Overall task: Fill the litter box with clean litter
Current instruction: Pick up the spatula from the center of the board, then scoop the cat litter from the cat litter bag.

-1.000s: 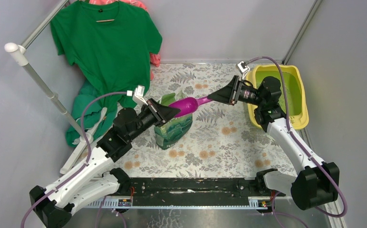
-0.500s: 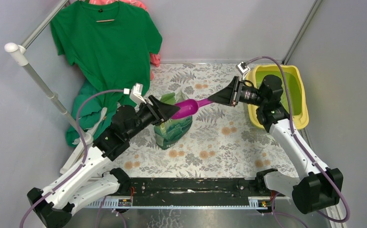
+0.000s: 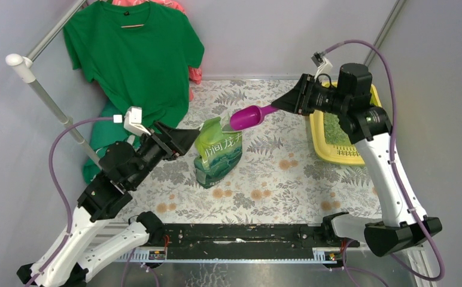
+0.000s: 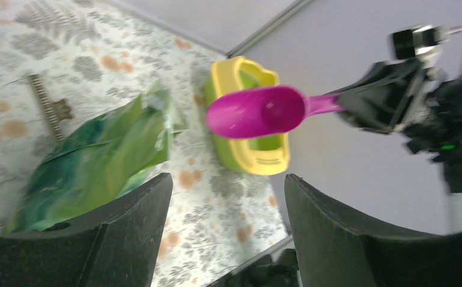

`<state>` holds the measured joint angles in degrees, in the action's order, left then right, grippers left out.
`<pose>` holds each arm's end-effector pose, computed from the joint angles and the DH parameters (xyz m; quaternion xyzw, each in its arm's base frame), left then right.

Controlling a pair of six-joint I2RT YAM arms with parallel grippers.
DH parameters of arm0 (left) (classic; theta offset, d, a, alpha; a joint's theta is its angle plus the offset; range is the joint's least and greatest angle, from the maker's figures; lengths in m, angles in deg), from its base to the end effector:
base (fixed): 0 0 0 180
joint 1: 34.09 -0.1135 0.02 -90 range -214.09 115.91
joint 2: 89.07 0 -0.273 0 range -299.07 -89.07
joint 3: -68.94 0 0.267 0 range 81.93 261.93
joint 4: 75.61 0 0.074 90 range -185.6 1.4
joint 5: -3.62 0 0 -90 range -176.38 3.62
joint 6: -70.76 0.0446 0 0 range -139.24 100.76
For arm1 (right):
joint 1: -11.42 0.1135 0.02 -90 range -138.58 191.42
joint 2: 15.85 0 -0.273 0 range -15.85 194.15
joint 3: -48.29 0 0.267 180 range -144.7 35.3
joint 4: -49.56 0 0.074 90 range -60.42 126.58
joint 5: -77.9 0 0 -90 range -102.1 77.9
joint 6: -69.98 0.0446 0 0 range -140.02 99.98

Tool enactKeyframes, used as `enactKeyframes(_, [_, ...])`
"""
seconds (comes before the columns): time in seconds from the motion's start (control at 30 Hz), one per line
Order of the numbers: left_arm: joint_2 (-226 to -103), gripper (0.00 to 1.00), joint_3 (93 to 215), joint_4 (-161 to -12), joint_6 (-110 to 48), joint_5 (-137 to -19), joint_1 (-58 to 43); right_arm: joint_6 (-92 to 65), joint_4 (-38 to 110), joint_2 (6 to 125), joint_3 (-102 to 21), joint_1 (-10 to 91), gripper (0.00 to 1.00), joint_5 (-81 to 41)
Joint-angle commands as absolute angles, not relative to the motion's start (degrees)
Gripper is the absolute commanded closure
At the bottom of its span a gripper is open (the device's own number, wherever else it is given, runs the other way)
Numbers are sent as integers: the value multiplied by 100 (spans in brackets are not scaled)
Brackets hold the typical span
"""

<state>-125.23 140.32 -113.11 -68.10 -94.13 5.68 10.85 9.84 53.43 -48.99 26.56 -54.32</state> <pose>0.1082 -0.0823 0.4239 -0.1037 0.7134 -0.4481 0.5287 0.2470 0.0979 0.4725 -0.1262 0.7479 0.4873 0.4329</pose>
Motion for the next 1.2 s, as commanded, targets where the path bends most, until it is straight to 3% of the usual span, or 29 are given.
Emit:
enactKeyframes(0.0, [-12693,23,13711,-11995,-6363,-10063,572,194,-358,5724,-5820,2738,100,-4488])
enactKeyframes(0.33, [-12711,23,13046,-11382,-5732,-10165,575,-132,-1114,6954,-7492,3727,100,-3485])
enactKeyframes(0.93, [-13558,27,12509,-9784,-5150,-10056,578,-391,-1387,7639,-8150,4431,100,-2257])
enactKeyframes(1.0, [-13617,35,12466,-9601,-5097,-9974,581,-491,-1614,7801,-8416,4483,100,-2164])
enactKeyframes(1.1, [-13688,66,12409,-9315,-4997,-9746,590,-638,-1913,8024,-8651,4626,100,-1942])
enactKeyframes(1.17, [-13729,78,12391,-9166,-4913,-9545,590,-688,-1991,8056,-8582,4691,100,-1911])
